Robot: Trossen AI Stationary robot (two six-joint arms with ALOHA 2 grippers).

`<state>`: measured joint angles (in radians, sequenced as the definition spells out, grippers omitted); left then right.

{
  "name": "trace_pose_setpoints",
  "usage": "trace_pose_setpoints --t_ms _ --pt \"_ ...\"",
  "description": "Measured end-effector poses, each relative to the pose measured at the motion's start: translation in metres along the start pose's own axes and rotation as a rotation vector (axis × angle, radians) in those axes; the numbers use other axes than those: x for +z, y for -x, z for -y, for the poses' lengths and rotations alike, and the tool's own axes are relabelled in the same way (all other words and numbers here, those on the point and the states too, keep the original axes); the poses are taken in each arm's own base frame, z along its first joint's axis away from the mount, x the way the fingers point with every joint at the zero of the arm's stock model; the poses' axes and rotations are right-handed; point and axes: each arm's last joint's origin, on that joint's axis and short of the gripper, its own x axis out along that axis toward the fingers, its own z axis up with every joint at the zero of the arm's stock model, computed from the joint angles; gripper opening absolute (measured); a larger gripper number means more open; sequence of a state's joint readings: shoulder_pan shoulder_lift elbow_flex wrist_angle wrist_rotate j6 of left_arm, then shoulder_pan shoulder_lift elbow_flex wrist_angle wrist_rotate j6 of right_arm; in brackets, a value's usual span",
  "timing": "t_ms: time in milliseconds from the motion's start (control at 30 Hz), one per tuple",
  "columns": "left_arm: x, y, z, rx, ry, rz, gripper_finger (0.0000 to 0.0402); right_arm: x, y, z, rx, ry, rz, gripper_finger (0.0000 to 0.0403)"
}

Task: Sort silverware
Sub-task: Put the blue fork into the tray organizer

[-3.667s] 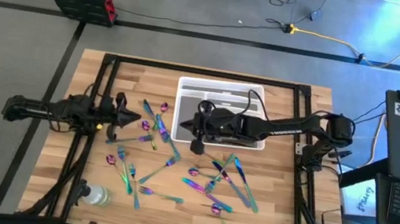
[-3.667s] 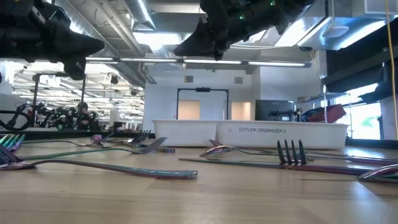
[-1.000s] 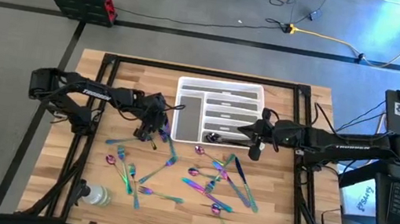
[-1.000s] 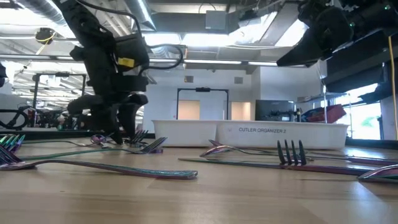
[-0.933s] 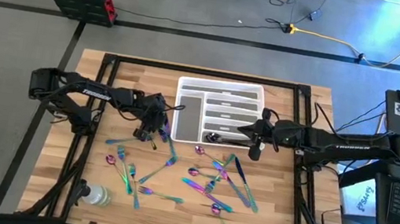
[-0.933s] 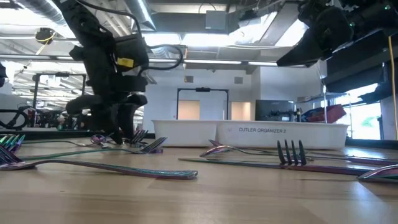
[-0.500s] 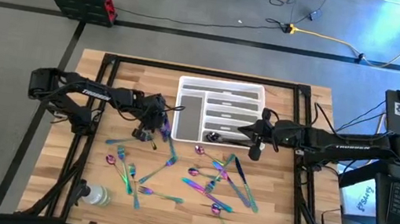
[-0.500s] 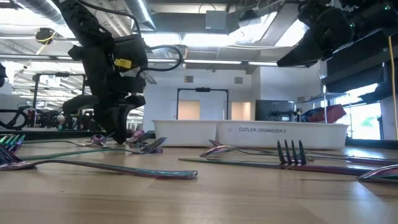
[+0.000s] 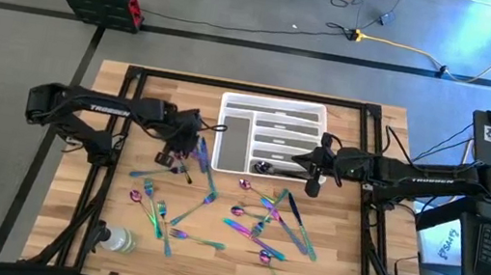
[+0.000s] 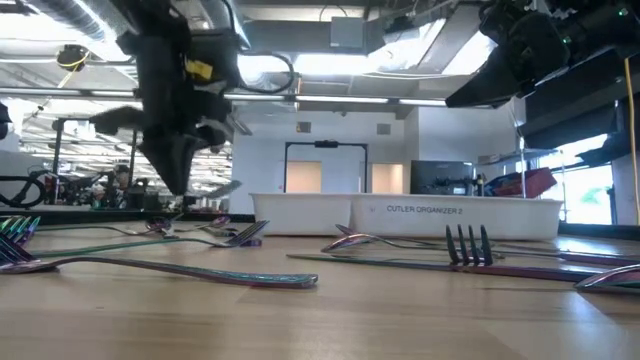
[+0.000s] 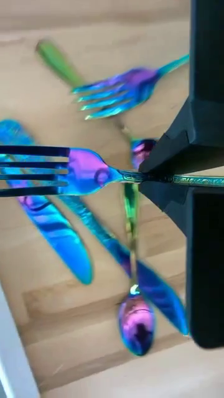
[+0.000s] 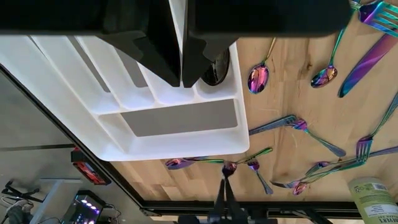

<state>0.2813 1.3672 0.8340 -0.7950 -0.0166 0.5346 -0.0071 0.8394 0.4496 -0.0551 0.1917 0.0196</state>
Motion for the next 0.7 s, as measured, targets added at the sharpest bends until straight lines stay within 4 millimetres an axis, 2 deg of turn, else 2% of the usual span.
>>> trace_pose_setpoints --t_ms 200,400,467,600,700 --pt "0.008 0.028 -0.005 0.005 0.081 0.012 0.0000 0.002 0.000 0.000 0.001 -0.012 0.025 0.0001" --pt "0.031 0.057 -0.022 0.068 0.325 0.198 0.0000 0.004 0.000 0.000 -0.007 -0.163 0.041 0.0001" --pt "0.042 0.065 -0.029 0.098 0.415 0.318 0.0000 0.004 0.000 0.001 -0.030 -0.145 0.042 0.0001" --pt "0.069 0.083 -0.045 0.132 0.658 0.700 0.0000 0.010 0.000 0.002 -0.081 -0.130 0.109 0.0001" --pt "0.083 0.098 -0.056 0.195 0.768 0.948 0.0000 0.018 0.001 0.004 -0.114 -0.146 0.188 0.0001"
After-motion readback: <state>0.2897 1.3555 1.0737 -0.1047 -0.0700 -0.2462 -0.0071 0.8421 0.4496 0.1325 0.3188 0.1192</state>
